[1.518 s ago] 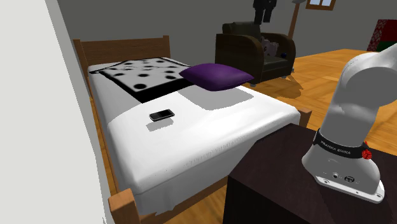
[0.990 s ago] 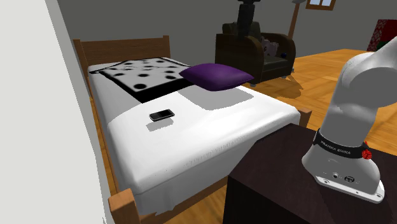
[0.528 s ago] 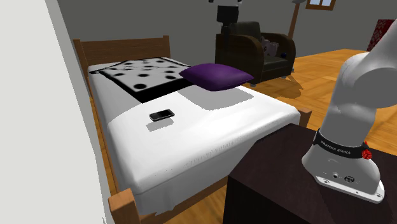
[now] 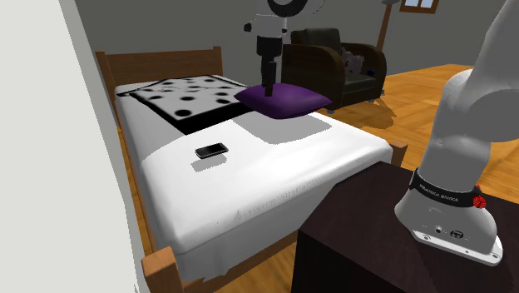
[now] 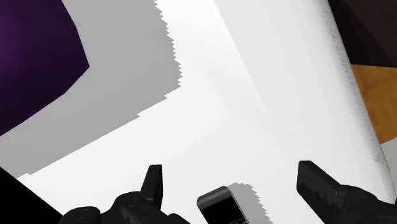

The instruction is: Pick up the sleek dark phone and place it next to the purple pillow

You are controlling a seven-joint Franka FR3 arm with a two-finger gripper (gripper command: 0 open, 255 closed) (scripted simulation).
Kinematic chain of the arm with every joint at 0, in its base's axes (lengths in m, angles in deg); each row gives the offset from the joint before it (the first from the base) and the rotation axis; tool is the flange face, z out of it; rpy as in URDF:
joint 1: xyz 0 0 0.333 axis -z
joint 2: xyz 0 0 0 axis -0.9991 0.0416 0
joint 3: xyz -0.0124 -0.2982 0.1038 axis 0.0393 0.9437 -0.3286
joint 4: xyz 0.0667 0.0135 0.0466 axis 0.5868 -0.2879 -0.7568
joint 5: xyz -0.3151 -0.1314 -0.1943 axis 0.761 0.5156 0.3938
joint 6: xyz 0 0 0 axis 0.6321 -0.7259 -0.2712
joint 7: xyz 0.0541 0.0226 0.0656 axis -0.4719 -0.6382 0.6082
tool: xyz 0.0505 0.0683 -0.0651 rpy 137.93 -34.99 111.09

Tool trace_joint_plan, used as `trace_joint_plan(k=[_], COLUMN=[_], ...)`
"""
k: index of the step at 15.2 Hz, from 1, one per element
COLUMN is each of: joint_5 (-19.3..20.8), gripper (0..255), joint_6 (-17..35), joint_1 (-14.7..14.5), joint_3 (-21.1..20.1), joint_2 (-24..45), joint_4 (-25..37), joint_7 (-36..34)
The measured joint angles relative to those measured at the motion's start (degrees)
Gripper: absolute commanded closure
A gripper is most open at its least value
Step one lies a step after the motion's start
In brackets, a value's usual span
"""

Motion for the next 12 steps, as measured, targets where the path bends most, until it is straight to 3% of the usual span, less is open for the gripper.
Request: trace_joint_plan(k=[12], joint_5=[-2.29], gripper=[0], joint_6=[8.88], joint_1=[-2.97], joint_3=[-3.25], joint_2=[23.1], joint_4=[13.94], joint_7=[17.99])
